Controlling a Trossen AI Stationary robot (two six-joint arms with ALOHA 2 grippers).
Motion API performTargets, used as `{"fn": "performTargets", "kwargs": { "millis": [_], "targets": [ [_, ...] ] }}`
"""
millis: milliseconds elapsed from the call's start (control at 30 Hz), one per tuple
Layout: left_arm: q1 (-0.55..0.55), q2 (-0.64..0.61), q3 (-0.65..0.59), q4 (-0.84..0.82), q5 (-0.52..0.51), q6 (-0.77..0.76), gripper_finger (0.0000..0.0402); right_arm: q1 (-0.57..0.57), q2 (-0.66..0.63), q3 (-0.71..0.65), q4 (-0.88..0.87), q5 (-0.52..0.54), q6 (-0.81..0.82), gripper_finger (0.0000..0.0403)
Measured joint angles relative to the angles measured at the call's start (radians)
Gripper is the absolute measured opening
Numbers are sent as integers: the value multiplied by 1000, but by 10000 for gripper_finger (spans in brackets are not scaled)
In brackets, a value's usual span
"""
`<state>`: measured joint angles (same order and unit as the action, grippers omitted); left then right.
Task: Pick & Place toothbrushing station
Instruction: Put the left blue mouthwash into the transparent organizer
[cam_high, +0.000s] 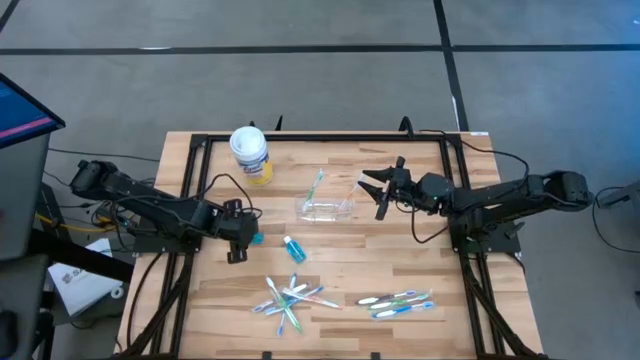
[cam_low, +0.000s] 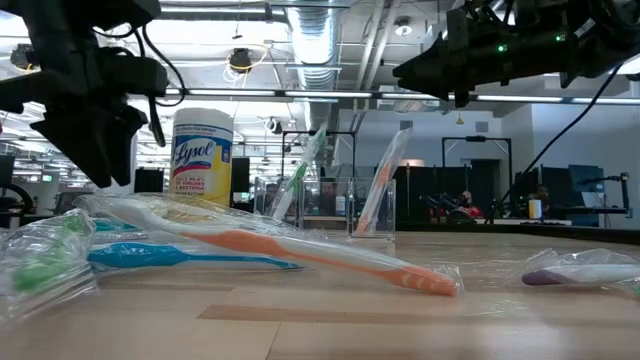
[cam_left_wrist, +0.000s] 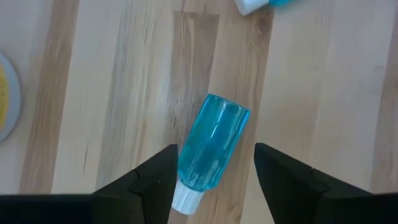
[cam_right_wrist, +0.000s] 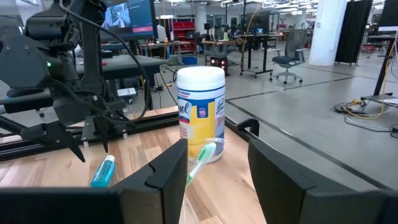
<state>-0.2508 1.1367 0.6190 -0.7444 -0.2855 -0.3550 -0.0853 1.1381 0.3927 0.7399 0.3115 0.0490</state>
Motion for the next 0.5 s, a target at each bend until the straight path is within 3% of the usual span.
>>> {"fn": "performTargets", "kwargs": {
  "millis": [500],
  "targets": [
    [0,186,0,2,-1,-1,208,0,0,0,-3,0,2,161]
  ]
}}
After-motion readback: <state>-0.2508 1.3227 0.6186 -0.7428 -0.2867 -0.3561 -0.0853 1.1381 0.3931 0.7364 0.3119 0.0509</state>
